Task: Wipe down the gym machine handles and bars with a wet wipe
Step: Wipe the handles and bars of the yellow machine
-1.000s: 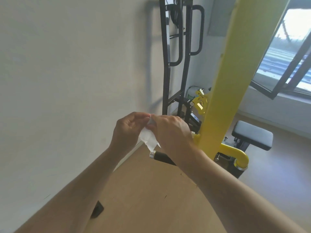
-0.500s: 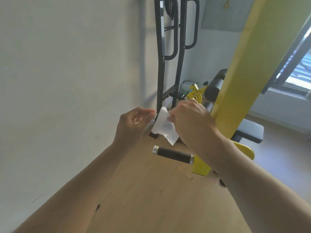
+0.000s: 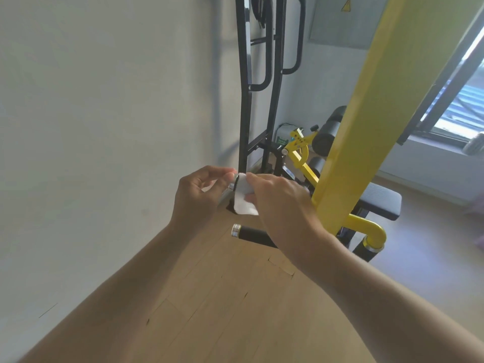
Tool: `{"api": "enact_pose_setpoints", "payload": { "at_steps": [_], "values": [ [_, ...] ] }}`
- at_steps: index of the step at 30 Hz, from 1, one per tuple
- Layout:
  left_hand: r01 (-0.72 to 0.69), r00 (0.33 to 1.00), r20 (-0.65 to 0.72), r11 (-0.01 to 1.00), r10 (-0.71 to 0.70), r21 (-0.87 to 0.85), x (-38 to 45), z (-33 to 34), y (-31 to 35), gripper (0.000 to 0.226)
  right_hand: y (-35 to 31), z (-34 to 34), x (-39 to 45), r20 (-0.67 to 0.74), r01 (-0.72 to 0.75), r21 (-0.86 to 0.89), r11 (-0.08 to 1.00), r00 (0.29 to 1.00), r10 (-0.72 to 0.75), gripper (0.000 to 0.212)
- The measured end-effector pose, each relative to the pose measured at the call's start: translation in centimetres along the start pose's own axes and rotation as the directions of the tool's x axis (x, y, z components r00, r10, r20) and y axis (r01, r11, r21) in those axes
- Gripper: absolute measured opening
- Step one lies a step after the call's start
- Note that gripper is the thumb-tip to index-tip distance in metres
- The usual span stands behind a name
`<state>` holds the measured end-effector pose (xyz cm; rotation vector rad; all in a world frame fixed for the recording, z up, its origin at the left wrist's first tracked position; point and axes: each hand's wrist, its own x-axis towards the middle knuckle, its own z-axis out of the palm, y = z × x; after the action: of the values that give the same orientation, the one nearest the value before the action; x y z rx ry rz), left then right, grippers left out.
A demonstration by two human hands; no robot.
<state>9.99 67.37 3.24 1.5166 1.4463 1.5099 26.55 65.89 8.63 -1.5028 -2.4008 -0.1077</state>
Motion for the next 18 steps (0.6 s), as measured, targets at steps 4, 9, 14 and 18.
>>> {"api": "enact_pose_setpoints", "payload": {
  "at_steps": [4, 9, 14, 18],
  "values": [
    [0.002, 1.0, 0.005, 1.0, -0.002, 0.0, -0.1, 0.3, 0.3, 0.01, 1.6, -0.3, -1.0, 0.016, -0.065, -0.134, 0.989, 0.998, 0.068, 0.02],
    [-0.001, 1.0, 0.017, 1.0, 0.001, 0.015, 0.0, 0.5, 0.5, 0.01, -0.6, 0.3, 0.3, -0.035, 0.04, 0.033, 0.999, 0.999, -0.039, 0.036],
    [-0.022, 0.999, 0.029, 1.0, 0.023, -0.013, -0.1, 0.6, 0.4, 0.009, 1.3, -0.6, -1.6, 0.049, -0.064, -0.189, 0.98, 0.996, 0.074, 0.026],
    [-0.021, 0.999, 0.042, 1.0, 0.022, -0.006, 0.1, 0.9, 0.4, 0.01, 0.6, -0.2, -0.4, 0.002, 0.001, -0.109, 0.994, 1.0, 0.0, 0.032]
  ]
}}
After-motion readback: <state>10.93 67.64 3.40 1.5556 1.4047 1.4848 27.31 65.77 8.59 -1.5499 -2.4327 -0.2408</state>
